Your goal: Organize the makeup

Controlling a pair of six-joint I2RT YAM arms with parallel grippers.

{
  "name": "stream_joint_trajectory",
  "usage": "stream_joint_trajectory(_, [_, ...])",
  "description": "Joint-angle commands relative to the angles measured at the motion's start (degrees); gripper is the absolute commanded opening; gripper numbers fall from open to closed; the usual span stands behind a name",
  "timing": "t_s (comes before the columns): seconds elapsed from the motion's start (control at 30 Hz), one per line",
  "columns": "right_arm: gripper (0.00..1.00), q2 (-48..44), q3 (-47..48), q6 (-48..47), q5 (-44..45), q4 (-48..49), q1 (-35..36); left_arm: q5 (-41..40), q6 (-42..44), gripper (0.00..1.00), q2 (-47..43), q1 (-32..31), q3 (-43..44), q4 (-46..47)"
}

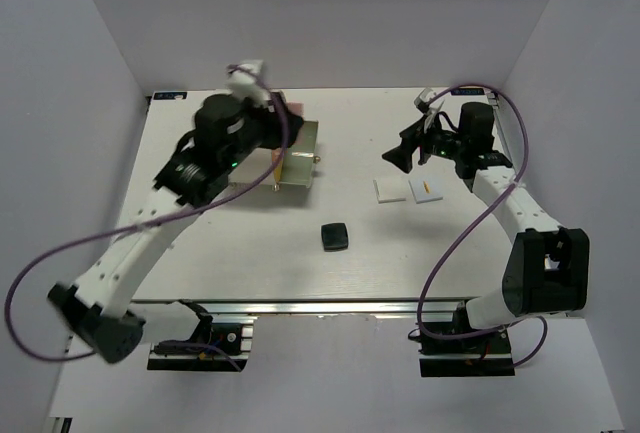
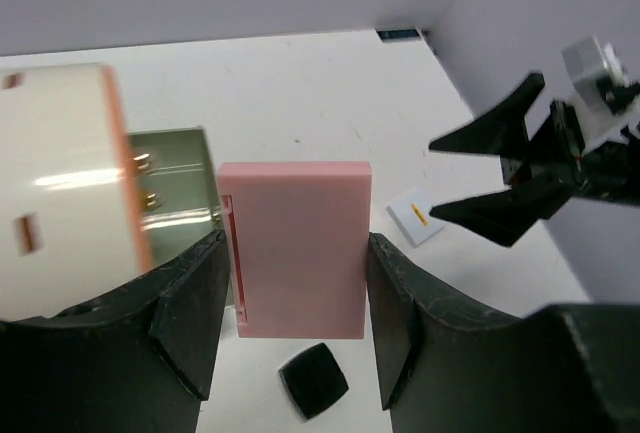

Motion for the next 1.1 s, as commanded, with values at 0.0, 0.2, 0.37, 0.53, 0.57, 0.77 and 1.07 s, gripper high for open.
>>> stream_joint_trajectory(0.0, [0.89, -2.8, -1.1, 0.1, 4.3, -0.2, -1.0, -8.2, 9.4, 0.08, 11.2, -5.8, 8.6, -5.1])
stream_joint_trajectory(0.2, [0.89, -4.0, -2.1, 2.2, 11.7, -0.5, -2.4, -15.0, 16.8, 0.09, 29.3, -8.3, 28.6, -14.7])
stream_joint_trajectory(0.37, [0.89, -1.3, -0.3, 2.8, 15.8, -5.6, -2.8, -22.4, 22.6, 0.09, 41.5, -8.3, 37.4, -18.8])
stream_joint_trajectory(0.53, [0.89, -0.9, -0.4, 2.9, 16.2, -6.2, -2.9, -29.5, 26.7, 0.09, 46.0, -8.3, 36.3, -17.1])
stream_joint_trajectory(0.57, [0.89, -0.8, -0.4, 3.0, 16.3, -6.3, -2.9, -30.0, 26.7, 0.09, 46.6, -8.2, 35.1, -15.9])
stream_joint_trajectory(0.77, [0.89, 1.3, 1.1, 2.7, 15.5, -7.9, -2.9, -32.0, 26.5, 0.17, 50.3, -8.0, 32.5, -12.9])
stream_joint_trajectory(1.07, [0.89, 2.5, 2.8, 0.9, 14.1, -11.1, -2.9, -36.0, 24.3, 0.63, 52.1, -7.8, 28.5, -11.6])
